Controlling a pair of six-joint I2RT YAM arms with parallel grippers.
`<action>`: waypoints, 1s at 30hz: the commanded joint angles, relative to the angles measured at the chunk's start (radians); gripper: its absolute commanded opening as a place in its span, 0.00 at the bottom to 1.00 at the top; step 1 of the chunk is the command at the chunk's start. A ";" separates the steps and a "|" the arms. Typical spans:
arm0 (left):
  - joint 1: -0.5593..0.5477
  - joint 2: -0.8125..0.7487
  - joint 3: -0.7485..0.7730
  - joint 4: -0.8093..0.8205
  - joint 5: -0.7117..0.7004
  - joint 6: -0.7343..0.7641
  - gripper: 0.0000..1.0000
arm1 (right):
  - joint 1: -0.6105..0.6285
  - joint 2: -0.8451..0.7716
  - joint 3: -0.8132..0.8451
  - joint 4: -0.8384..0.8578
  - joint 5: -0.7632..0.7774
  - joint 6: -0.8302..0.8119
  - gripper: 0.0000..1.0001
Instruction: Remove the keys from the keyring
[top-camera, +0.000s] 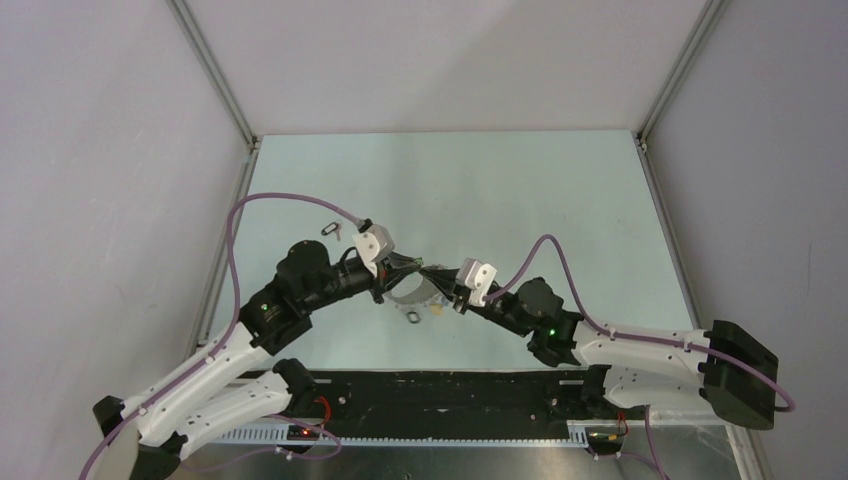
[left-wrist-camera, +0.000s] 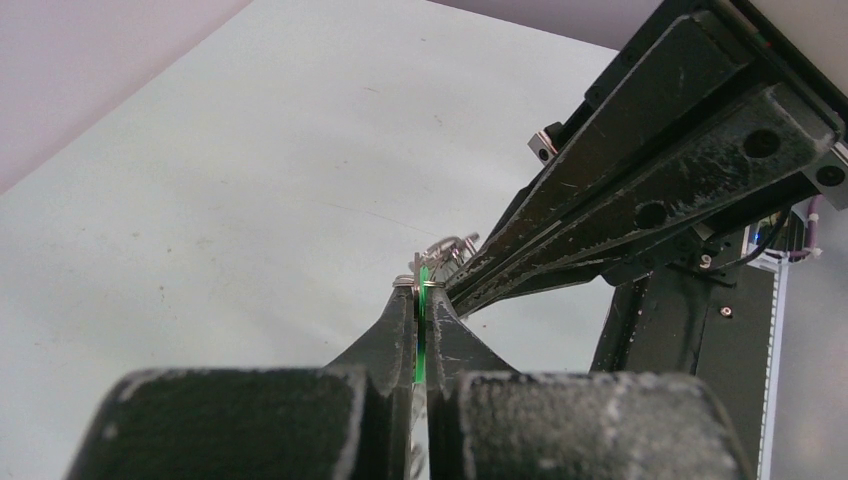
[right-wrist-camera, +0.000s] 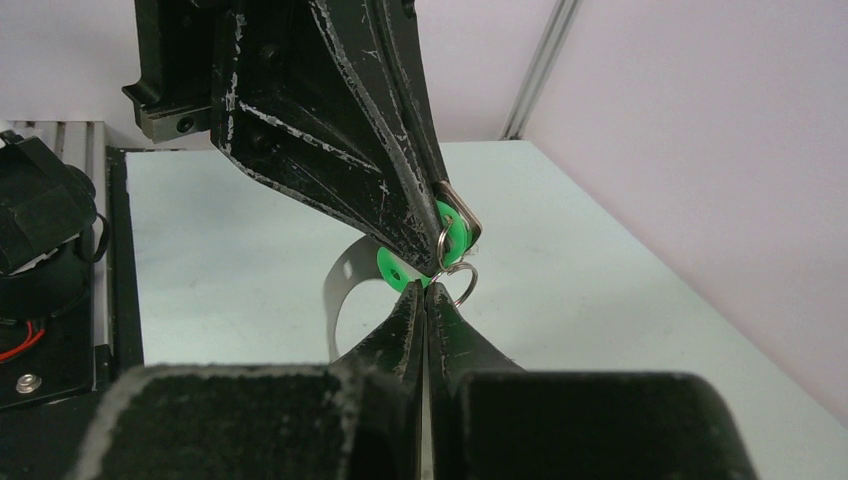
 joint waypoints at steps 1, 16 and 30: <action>0.002 -0.005 0.013 0.088 -0.044 -0.035 0.00 | 0.030 -0.043 0.017 0.015 0.068 -0.039 0.00; 0.003 0.029 0.035 0.060 -0.058 -0.059 0.00 | 0.148 -0.009 0.004 0.116 0.266 -0.213 0.00; 0.066 0.119 0.078 0.013 0.013 -0.129 0.00 | 0.209 0.022 -0.003 -0.011 0.097 -0.582 0.00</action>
